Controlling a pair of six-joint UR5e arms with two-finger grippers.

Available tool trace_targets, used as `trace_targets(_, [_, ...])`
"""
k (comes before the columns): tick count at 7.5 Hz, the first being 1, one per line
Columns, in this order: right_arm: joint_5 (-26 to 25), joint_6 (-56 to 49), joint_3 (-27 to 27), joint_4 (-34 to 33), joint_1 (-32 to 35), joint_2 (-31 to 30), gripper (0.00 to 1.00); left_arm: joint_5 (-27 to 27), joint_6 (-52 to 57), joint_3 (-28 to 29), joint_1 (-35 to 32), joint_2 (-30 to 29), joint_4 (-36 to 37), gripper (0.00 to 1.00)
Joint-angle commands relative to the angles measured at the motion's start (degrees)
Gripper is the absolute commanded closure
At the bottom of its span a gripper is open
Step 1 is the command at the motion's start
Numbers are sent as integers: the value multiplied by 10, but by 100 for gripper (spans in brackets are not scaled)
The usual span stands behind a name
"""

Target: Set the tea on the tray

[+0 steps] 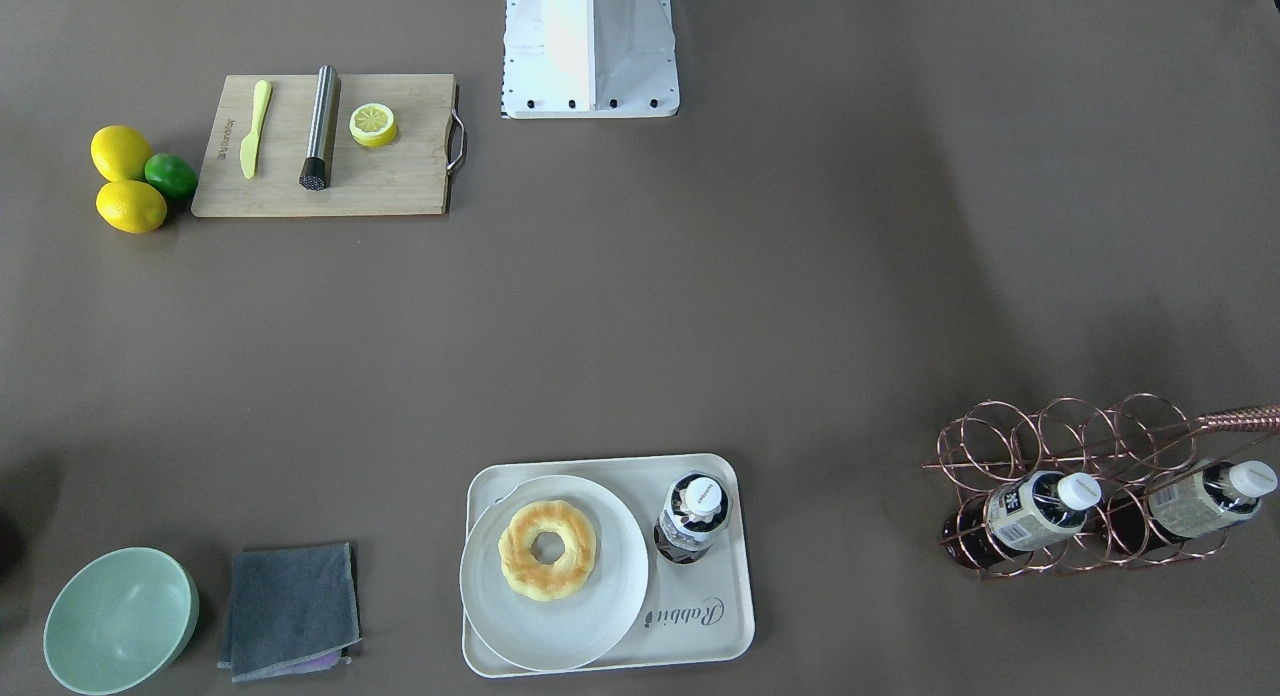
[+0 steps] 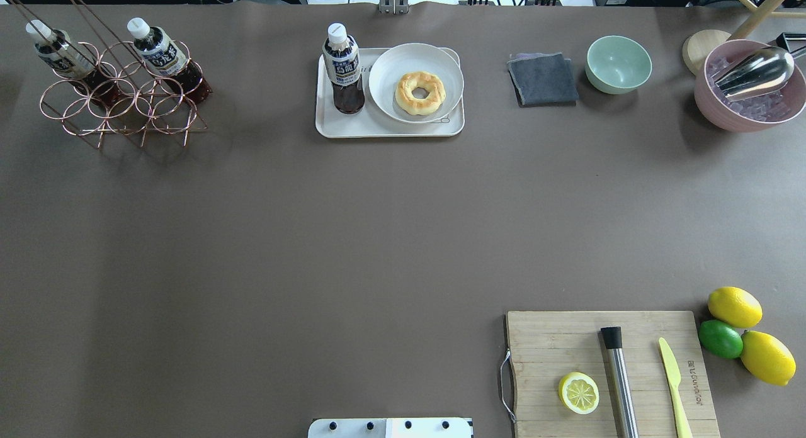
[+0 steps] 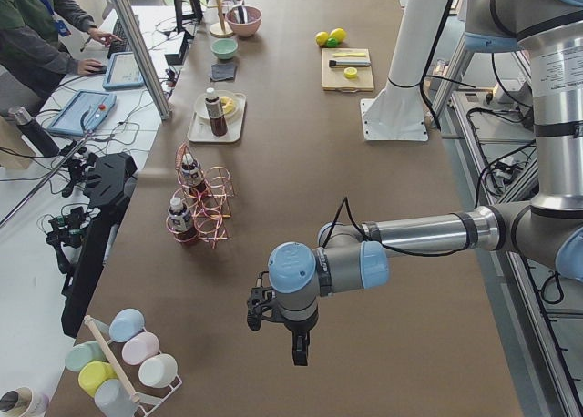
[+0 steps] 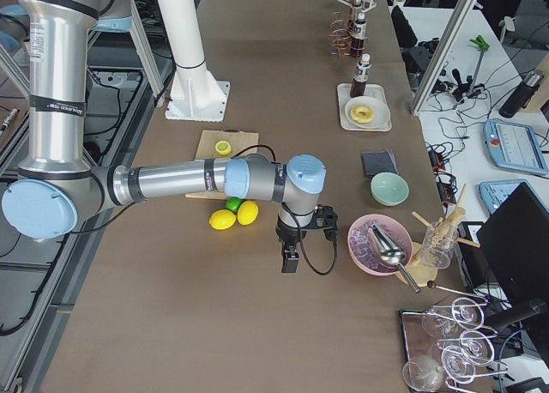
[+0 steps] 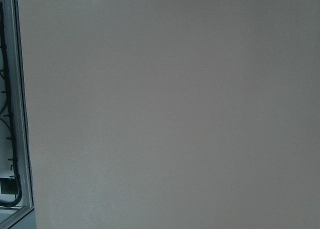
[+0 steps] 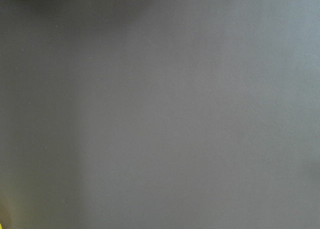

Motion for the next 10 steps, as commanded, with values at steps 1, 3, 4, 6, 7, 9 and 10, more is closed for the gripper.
trace_targets(1, [-1, 0, -5, 23, -4, 0, 0, 0, -1, 2, 0, -2, 0, 2])
trace_targets(3, [-1, 1, -7, 23, -6, -1, 0, -1, -1, 1, 0, -1, 0, 2])
trace_targets(4, [-2, 1, -8, 23, -6, 0, 0, -1, -2, 1, 0, -1, -1, 2])
trace_targets(6, [-1, 1, -13, 23, -9, 3, 0, -1, -1, 1, 0, -2, -1, 2])
trace_targets(7, [-1, 1, -15, 23, -12, 3, 0, -1, -1, 0, 0, -2, -1, 2])
trace_targets(9, [-2, 1, -23, 23, -13, 11, 0, -1, -1, 0, 0, -2, -1, 2])
trace_targets(10, [-2, 0, -24, 23, -14, 11, 0, -2, -1, 0, 0, -1, -1, 2])
